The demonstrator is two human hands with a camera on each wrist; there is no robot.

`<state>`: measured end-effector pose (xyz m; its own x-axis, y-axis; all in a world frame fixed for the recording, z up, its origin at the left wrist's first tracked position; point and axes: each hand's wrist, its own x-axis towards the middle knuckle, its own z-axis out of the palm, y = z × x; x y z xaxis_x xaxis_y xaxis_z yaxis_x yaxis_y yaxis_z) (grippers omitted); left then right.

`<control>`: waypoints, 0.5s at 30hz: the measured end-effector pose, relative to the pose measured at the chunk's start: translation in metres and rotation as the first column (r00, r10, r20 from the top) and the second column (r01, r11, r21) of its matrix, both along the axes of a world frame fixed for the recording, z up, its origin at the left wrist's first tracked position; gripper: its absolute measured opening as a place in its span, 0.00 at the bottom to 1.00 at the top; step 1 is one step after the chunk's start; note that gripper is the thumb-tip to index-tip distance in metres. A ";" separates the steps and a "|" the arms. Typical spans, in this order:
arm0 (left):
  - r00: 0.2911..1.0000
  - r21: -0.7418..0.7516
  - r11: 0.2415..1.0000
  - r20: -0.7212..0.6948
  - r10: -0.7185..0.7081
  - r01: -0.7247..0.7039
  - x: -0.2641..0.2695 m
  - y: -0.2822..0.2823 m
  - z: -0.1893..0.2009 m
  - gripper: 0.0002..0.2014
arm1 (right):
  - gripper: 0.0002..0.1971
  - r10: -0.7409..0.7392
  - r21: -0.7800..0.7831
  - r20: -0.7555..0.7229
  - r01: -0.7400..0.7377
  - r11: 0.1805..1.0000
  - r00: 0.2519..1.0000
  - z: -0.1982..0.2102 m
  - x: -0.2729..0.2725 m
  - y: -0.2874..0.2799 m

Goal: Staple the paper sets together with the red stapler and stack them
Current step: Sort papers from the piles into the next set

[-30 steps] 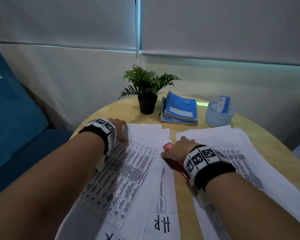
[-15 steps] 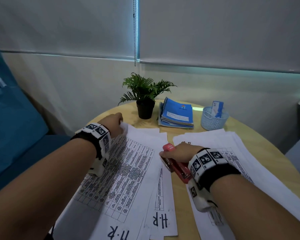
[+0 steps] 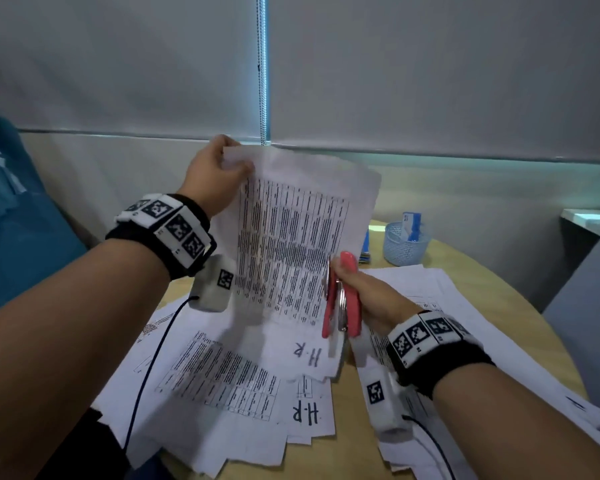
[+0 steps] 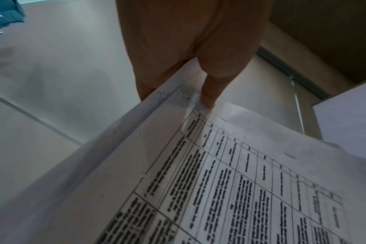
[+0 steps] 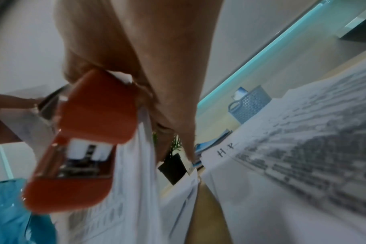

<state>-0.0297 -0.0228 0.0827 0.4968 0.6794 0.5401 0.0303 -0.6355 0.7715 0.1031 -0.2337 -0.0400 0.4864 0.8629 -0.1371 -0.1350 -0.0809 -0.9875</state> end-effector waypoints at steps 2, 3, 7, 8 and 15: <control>0.998 0.074 0.996 -0.031 0.047 -0.045 0.000 -0.007 0.010 0.05 | 0.24 -0.019 0.053 -0.002 0.019 0.998 1.000 0.010 0.003 -0.010; 0.996 0.110 0.993 -0.068 0.059 -0.051 0.000 -0.010 0.013 0.05 | 0.24 -0.046 0.064 0.002 0.046 0.997 0.999 0.017 0.006 -0.014; 0.955 0.201 0.980 -0.289 0.062 -0.002 -0.004 -0.017 0.014 0.03 | 0.18 -0.060 -0.003 0.028 0.060 0.998 0.998 0.037 0.020 -0.040; 0.930 0.191 0.982 -0.362 0.056 0.016 -0.004 -0.018 0.010 0.04 | 0.17 -0.050 -0.041 0.044 0.051 0.998 0.998 0.041 0.022 -0.047; 0.575 0.167 0.958 -0.818 0.004 0.231 0.010 -0.032 -0.065 0.04 | 0.53 0.244 -0.693 0.489 0.203 0.692 0.837 0.030 0.049 -0.076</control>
